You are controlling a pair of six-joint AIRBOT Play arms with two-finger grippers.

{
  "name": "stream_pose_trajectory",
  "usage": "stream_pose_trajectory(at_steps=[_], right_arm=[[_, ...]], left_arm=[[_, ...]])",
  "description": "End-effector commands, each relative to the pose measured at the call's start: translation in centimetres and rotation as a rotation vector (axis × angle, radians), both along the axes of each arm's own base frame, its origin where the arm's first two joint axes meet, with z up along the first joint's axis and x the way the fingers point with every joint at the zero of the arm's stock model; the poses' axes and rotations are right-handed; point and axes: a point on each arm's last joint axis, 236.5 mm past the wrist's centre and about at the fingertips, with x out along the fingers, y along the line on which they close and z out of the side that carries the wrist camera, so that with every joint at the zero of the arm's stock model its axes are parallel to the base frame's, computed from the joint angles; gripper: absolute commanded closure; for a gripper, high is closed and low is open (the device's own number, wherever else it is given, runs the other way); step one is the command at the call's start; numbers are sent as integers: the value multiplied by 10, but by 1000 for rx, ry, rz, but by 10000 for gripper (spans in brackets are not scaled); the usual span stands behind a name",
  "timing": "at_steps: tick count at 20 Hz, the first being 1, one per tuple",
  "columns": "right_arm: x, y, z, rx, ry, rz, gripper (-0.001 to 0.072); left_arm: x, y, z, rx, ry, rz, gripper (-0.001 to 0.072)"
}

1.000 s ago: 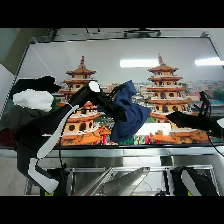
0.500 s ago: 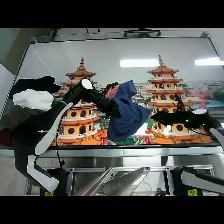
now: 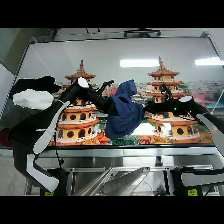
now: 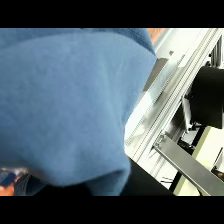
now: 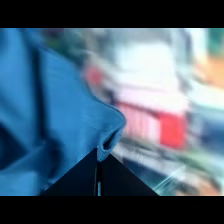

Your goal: Fold the shirts.

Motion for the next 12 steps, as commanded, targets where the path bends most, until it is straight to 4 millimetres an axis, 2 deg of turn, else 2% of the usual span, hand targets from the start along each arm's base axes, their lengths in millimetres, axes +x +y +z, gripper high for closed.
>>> stream_pose_trajectory(at_steps=[1,3,5,7,9,11,12], right_arm=[[11,14,33,54,-47,60,693],[11,23,77,89,-117,123,693],[10,29,150,118,-273,164,694],[0,28,249,113,-519,167,694],[-27,18,361,64,-825,133,694],[-77,5,473,1,-1148,62,694],[-104,0,514,-35,-1276,30,694]], left_arm=[[9,3,11,-16,-19,3,705],[18,3,41,-69,-42,-16,706],[25,-5,99,-196,-69,-32,707],[29,-11,176,-342,-164,-28,707],[22,-6,266,-478,-297,-11,706],[3,6,349,-585,-415,27,706],[-10,12,384,-630,-468,50,705]])
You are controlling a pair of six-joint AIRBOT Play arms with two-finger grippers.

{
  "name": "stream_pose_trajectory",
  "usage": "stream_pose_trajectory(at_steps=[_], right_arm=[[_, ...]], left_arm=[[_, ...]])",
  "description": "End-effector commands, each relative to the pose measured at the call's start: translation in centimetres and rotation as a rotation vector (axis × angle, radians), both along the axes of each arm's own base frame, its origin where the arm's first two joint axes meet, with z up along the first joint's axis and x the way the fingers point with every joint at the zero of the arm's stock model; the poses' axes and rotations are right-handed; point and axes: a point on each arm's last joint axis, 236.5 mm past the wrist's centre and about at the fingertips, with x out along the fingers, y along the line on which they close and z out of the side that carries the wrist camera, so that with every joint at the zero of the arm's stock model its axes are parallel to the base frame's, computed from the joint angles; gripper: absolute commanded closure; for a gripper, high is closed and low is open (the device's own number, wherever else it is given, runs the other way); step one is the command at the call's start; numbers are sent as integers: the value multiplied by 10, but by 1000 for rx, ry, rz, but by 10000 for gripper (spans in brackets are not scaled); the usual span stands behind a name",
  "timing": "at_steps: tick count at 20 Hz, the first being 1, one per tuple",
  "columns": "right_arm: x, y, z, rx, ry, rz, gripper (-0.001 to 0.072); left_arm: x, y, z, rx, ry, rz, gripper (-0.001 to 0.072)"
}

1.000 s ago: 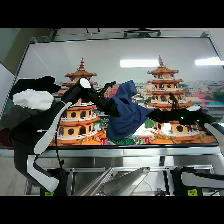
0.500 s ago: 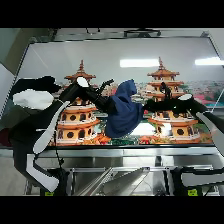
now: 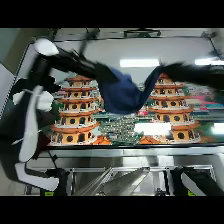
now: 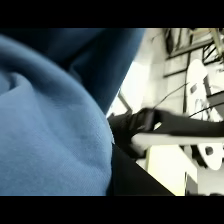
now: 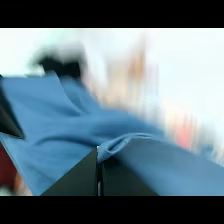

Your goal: Fold the shirts.

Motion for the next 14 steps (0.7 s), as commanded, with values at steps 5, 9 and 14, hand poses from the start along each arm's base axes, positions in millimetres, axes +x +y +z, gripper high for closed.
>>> stream_pose_trajectory(at_steps=[5,9,14], right_arm=[[-156,-9,197,-45,-624,-129,694],[-107,3,134,-81,-362,-8,693],[-5,-2,-18,-41,119,48,693]], left_arm=[[-76,39,148,-189,-221,151,687],[-61,41,55,54,-95,217,688],[-39,31,-103,335,151,181,688]])
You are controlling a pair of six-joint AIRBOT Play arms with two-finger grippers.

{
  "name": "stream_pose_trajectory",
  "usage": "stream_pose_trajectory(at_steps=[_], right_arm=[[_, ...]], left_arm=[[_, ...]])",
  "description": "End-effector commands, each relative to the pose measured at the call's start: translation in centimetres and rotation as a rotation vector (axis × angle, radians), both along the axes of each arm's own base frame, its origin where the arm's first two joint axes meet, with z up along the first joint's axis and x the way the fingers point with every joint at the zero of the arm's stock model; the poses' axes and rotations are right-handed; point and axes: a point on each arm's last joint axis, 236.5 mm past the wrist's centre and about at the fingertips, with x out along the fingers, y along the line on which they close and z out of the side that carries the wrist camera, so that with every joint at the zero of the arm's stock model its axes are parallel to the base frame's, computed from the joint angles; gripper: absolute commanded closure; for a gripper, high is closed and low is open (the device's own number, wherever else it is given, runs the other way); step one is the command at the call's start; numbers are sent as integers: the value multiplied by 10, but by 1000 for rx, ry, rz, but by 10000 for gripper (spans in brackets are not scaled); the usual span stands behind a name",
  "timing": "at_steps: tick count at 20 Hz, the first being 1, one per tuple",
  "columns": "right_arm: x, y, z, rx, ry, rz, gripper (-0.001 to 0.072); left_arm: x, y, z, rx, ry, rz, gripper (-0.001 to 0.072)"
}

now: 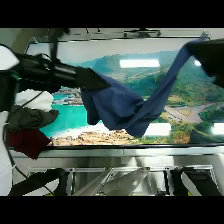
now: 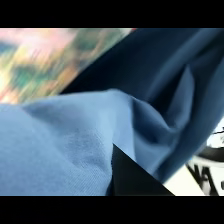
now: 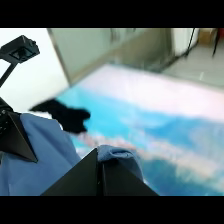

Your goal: Fold the shirts.

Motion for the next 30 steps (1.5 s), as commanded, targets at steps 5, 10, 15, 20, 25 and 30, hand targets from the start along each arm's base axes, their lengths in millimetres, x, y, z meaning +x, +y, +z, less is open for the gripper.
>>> stream_pose_trajectory(at_steps=[5,10,15,20,25,30], right_arm=[[121,-21,-273,59,642,-90,688],[162,-48,-313,86,661,-203,436],[122,-103,-303,28,742,-226,348],[39,-123,-380,-47,1023,-274,348],[-18,-81,-443,-34,1176,-237,348],[-37,-34,-463,-87,1181,-173,348]], left_arm=[[69,38,-225,398,194,87,6],[116,101,-243,412,306,157,-10],[64,137,-272,430,519,143,-9],[-11,121,-340,487,624,114,-7],[10,98,-364,514,468,182,11],[45,82,-336,480,357,177,533]])
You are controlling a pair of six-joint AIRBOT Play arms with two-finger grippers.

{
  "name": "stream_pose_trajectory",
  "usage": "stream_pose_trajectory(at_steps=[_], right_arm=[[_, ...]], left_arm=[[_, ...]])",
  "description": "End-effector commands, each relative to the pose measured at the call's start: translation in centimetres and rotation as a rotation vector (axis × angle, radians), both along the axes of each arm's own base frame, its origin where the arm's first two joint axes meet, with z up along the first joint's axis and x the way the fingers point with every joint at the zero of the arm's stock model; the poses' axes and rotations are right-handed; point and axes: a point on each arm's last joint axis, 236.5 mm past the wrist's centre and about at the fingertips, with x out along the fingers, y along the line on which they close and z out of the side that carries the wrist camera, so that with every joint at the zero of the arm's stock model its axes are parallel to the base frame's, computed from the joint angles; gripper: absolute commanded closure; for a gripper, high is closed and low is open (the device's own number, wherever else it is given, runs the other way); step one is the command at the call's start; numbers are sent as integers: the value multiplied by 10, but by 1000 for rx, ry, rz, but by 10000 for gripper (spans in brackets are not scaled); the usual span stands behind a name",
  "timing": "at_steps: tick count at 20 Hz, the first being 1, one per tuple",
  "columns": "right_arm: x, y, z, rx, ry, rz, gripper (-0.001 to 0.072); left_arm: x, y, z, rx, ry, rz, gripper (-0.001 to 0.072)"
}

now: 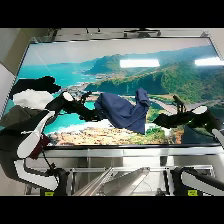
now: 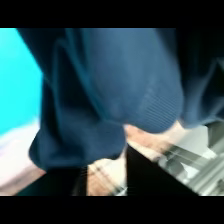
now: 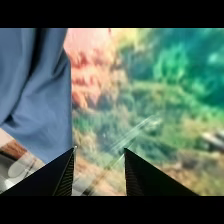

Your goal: Fold the shirts.

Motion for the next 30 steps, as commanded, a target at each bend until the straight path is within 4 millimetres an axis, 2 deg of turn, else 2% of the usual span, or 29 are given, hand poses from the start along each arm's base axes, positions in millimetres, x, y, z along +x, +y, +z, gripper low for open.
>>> stream_pose_trajectory(at_steps=[1,3,6,10,11,12,13,16,19,21,22,24,26,28,30], right_arm=[[-8,31,-11,-2,-10,31,348],[-2,46,-15,-6,-32,30,348],[0,70,-21,41,-13,15,348],[0,105,-19,150,-26,36,351],[-1,111,-15,171,-30,48,420],[-3,117,-10,197,-40,71,657],[-6,120,-4,216,-43,93,692],[-7,122,14,241,-77,132,693],[-5,108,52,281,-151,148,693],[5,83,99,315,-259,114,693],[9,69,127,330,-319,92,693],[12,43,199,366,-478,73,694],[7,28,291,421,-715,57,693],[-14,26,383,477,-970,58,693],[-55,37,466,535,-1208,105,693]], left_arm=[[19,-12,19,-26,-63,-13,593],[20,-14,27,-35,-63,-30,693],[20,-16,35,-46,-58,-49,688],[12,-15,31,-44,-35,-55,687],[11,-14,31,-44,-28,-56,687],[10,-14,31,-45,-27,-60,687],[11,-14,33,-49,-30,-68,686],[14,-17,49,-66,-37,-102,687],[19,-18,81,-94,-53,-153,687],[29,-12,116,-116,-109,-159,687],[37,-10,142,-155,-157,-139,687],[54,-7,211,-287,-284,-65,686],[59,-4,297,-471,-440,-4,686],[47,2,373,-618,-577,23,686],[16,7,431,-715,-702,-18,686]])
